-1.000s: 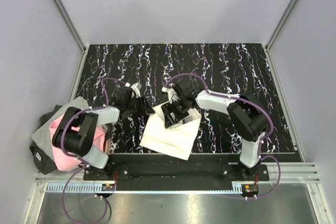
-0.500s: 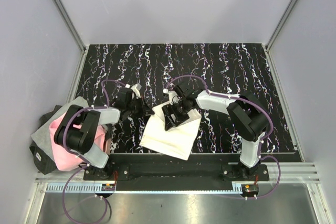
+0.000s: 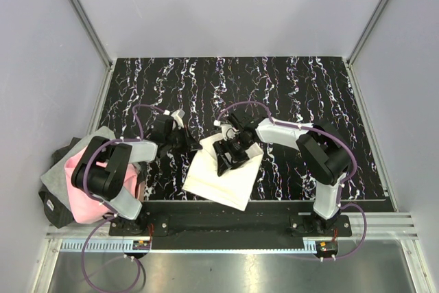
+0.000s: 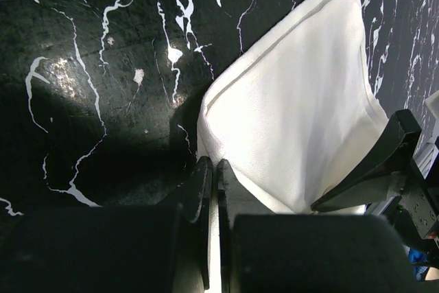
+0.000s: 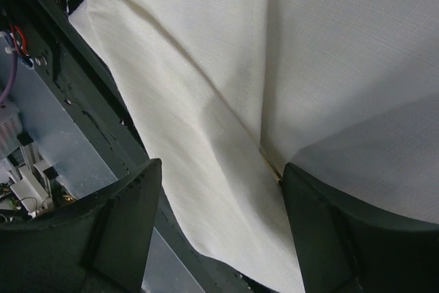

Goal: Fold the napkin, place the utensils inside, and roll it up
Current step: Roll the napkin with the utensil

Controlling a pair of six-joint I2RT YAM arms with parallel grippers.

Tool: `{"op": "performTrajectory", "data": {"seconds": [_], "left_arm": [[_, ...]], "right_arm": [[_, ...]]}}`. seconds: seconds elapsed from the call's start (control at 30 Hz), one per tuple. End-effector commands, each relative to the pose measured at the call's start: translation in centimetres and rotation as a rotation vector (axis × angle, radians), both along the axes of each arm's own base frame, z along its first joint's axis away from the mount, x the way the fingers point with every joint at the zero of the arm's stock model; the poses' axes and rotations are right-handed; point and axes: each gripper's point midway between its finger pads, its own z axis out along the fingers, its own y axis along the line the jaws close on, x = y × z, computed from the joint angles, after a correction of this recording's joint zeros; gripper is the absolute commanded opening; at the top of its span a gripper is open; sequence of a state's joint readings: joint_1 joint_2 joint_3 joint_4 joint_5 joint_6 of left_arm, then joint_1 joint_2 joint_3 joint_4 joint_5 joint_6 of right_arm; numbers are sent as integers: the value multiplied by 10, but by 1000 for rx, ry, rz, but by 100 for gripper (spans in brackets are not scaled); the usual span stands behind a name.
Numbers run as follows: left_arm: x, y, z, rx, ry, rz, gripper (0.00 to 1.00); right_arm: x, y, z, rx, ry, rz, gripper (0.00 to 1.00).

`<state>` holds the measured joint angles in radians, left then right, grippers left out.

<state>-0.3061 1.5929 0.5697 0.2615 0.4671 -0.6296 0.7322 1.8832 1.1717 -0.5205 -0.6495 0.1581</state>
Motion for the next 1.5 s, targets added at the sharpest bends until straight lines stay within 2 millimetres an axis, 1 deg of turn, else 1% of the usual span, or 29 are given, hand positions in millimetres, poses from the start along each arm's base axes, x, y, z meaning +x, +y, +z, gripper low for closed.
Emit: {"op": "performTrajectory", "data": {"seconds": [0.0,0.1,0.13,0.23,0.3,0.4,0.43,0.5,0.53,0.57,0.63,0.67,0.73,0.77,0.8,0.83,0.87,0.9,0.97,1.0,1.03,1.1,1.13,1.17,1.2,1.27,1.3,1.33,1.47], "left_arm": [[7,-4,5,-24,-38,-13,0],[8,-4,4,-22,-38,-11,0],[9,-4,4,-21,-37,-11,0],[11,-5,4,-22,-37,-12,0],[13,-6,6,-23,-40,-14,0],[16,-6,5,-18,-41,-6,0],[18,-6,4,-19,-42,-4,0],[22,-8,5,-29,-42,-1,0],[31,-12,7,-40,-47,7,0],[33,-13,4,-42,-40,8,0],[45,-17,11,-62,-56,16,0],[48,-19,9,-64,-51,17,0],[61,-24,16,-85,-71,24,0],[64,-24,13,-86,-65,30,0],[72,-26,18,-95,-79,41,0],[77,-27,19,-98,-86,48,0],[79,-27,17,-99,-81,52,0],[86,-29,22,-112,-97,59,0],[92,-30,25,-121,-107,64,0],[97,-30,31,-129,-119,67,1],[98,-29,32,-127,-121,72,19],[103,-22,42,-125,-141,95,29],[104,-19,45,-123,-145,105,34],[105,-12,51,-115,-149,128,48],[105,-7,54,-109,-148,141,54],[103,5,61,-95,-151,176,64],[102,8,64,-91,-153,184,66],[101,12,66,-87,-154,195,68],[90,28,73,-64,-150,233,70]], "right_arm": [[19,4,9,-25,-63,-34,79],[33,3,7,-48,-97,-62,79],[38,1,3,-69,-111,-71,79],[49,1,5,-82,-158,-78,79],[56,4,12,-66,-198,-68,79],[63,5,32,-38,-270,-61,79],[67,4,43,-31,-309,-69,80],[70,1,50,-27,-350,-77,80],[71,-1,65,-15,-401,-92,80],[69,-2,64,-17,-405,-99,80],[66,1,71,-18,-453,-114,80],[62,4,68,-17,-457,-119,80],[61,6,69,-40,-505,-143,80],[49,16,68,-36,-511,-127,80],[50,17,67,-58,-541,-143,80],[45,23,67,-61,-558,-141,80],[36,33,66,-54,-565,-126,80],[34,37,65,-65,-585,-134,81],[30,47,64,-69,-607,-140,81],[23,52,62,-88,-640,-132,81],[22,55,57,-105,-652,-126,81],[15,63,54,-125,-693,-113,81],[12,64,46,-144,-696,-101,81],[10,67,45,-151,-706,-98,81],[6,69,41,-165,-725,-85,81],[5,69,31,-198,-745,-67,81],[6,69,29,-210,-760,-68,81],[3,70,24,-221,-764,-52,80],[3,73,17,-229,-790,-24,77]]}}
